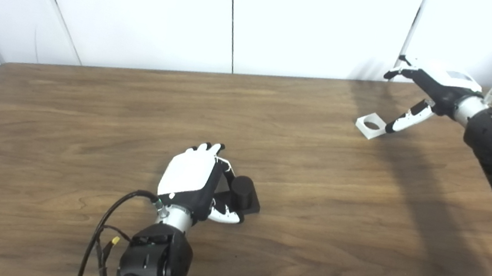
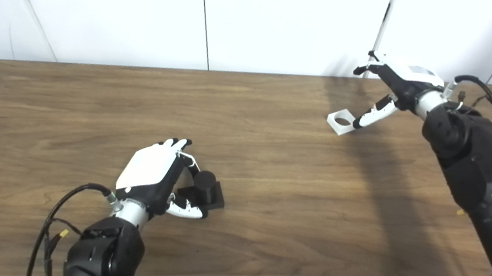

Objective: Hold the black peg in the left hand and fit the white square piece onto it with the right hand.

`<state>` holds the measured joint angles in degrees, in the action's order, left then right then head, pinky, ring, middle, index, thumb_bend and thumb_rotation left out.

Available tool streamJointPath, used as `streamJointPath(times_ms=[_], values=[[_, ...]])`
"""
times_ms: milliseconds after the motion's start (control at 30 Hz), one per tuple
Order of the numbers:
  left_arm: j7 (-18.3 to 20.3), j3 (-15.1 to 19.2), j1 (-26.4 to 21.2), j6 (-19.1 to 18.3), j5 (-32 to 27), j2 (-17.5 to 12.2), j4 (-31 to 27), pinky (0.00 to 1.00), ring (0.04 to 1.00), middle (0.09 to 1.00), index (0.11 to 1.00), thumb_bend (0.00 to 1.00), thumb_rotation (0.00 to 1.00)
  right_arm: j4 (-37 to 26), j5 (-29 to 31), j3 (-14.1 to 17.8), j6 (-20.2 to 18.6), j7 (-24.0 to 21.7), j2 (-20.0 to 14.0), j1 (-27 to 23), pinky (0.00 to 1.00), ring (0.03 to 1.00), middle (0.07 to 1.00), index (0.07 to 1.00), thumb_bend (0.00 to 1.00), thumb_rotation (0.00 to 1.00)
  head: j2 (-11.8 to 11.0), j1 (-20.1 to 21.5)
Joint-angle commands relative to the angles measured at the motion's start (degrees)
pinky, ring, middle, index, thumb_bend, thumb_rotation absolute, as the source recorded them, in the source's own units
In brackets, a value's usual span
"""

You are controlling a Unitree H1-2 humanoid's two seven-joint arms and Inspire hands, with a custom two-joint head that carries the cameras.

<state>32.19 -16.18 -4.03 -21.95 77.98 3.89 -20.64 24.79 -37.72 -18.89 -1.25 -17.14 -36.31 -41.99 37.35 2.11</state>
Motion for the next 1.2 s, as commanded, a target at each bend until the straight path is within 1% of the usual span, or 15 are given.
streamJointPath(times_ms=[0, 100, 233, 400, 533, 733, 867, 1167], values=[[0.62, 0.54, -0.04, -1.16, 1.95, -1.09, 1.89, 1.0, 1.0, 0.977, 0.485, 0.52, 0.06, -0.04, -1.0, -0.5, 1.36, -0.55, -0.61, -4.61, 1.0, 1.0, 1.0, 0.83, 0.92, 0.25, 0.03, 0.07], [0.31, 0.47, -0.05, -1.16, 1.92, -1.08, 1.95, 1.0, 1.0, 0.974, 0.484, 0.52, 0.06, 0.94, -1.53, -1.55, 2.11, -1.31, -0.68, -5.39, 1.0, 1.0, 1.0, 0.827, 0.92, 0.25, 0.03, 0.07], [1.21, 0.42, -0.27, -1.3, 2.23, -1.09, 1.73, 1.0, 1.0, 0.978, 0.485, 0.52, 0.06, 2.19, -2.72, -2.84, 2.02, -2.13, -0.54, -6.46, 1.0, 1.0, 1.0, 0.827, 0.93, 0.26, 0.03, 0.07], [1.09, 0.2, -0.27, -1.34, 2.16, -1.11, 1.58, 1.0, 1.0, 0.976, 0.484, 0.52, 0.06, 3.43, -4.17, -4.13, 1.44, -2.92, -0.22, -7.62, 1.0, 1.0, 1.0, 0.822, 0.93, 0.25, -0.03, 0.11], [1.4, 0.25, -0.26, -1.61, 2.49, -1.14, 1.61, 1.0, 1.0, 0.975, 0.483, 0.52, 0.06, 4.22, -4.6, -4.88, 1.89, -3.48, -0.06, -8.2, 1.0, 1.0, 1.0, 0.804, 0.92, 0.24, -0.12, 0.35], [1.0, 0.07, -0.2, -1.54, 2.39, -1.2, 1.85, 1.0, 1.0, 0.976, 0.484, 0.52, 0.06, 5.32, -5.08, -5.61, 2.92, -3.77, 0.2, -8.59, 1.0, 1.0, 1.0, 0.769, 0.92, 0.23, -0.03, 0.31], [0.34, -0.02, -0.21, -1.36, 2.05, -1.18, 1.89, 1.0, 1.0, 0.97, 0.483, 0.52, 0.06, 6.21, -5.68, -6.39, 3.6, -4.06, 0.53, -8.9, 1.0, 1.0, 1.0, 0.767, 0.92, 0.23, 0.02, 0.31], [0.4, -0.14, -0.2, -1.56, 2.15, -0.95, 1.8, 1.0, 1.0, 0.972, 0.483, 0.52, 0.06, 7.78, -7.63, -8.27, 4.71, -3.75, 0.83, -8.7, 1.0, 1.0, 1.0, 0.767, 0.89, 0.22, 0.04, 0.16]])
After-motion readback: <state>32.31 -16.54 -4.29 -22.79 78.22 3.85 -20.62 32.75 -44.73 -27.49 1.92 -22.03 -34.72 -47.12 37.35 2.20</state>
